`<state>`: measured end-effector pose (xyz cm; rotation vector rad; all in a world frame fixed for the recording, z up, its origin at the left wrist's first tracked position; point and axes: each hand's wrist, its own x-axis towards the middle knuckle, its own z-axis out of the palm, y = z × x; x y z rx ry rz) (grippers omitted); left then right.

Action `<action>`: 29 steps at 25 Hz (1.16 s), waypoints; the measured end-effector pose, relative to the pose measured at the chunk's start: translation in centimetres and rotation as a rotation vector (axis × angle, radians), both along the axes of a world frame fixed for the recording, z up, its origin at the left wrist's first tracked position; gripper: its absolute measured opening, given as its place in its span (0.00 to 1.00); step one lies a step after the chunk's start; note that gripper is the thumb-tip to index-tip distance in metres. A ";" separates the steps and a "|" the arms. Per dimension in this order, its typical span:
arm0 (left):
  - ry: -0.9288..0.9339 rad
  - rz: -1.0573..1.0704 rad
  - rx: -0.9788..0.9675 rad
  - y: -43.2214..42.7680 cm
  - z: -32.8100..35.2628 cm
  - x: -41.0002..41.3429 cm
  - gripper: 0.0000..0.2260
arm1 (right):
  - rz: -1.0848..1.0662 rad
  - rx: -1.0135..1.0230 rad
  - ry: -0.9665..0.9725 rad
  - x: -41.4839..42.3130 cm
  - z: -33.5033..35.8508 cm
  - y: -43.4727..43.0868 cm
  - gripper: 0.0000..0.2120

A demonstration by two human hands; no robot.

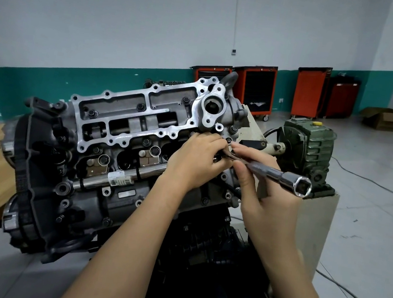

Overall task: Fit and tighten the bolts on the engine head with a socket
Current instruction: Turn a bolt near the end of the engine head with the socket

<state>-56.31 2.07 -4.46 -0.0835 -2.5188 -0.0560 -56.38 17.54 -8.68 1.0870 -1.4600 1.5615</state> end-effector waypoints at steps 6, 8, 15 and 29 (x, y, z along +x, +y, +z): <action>0.001 0.010 -0.009 0.1 0.2 0.1 0.20 | -0.042 -0.073 -0.003 -0.3 0.9 0.1 0.08; 0.002 0.007 -0.008 0.3 0.3 0.2 0.21 | -0.028 -0.081 -0.038 -0.2 1.0 0.2 0.10; 0.013 0.009 -0.002 -0.1 0.0 0.0 0.12 | -0.133 -0.028 0.076 -0.1 0.7 0.1 0.07; 0.044 0.006 -0.001 -0.1 -0.1 0.0 0.09 | -0.092 -0.083 0.047 -0.3 0.6 0.1 0.07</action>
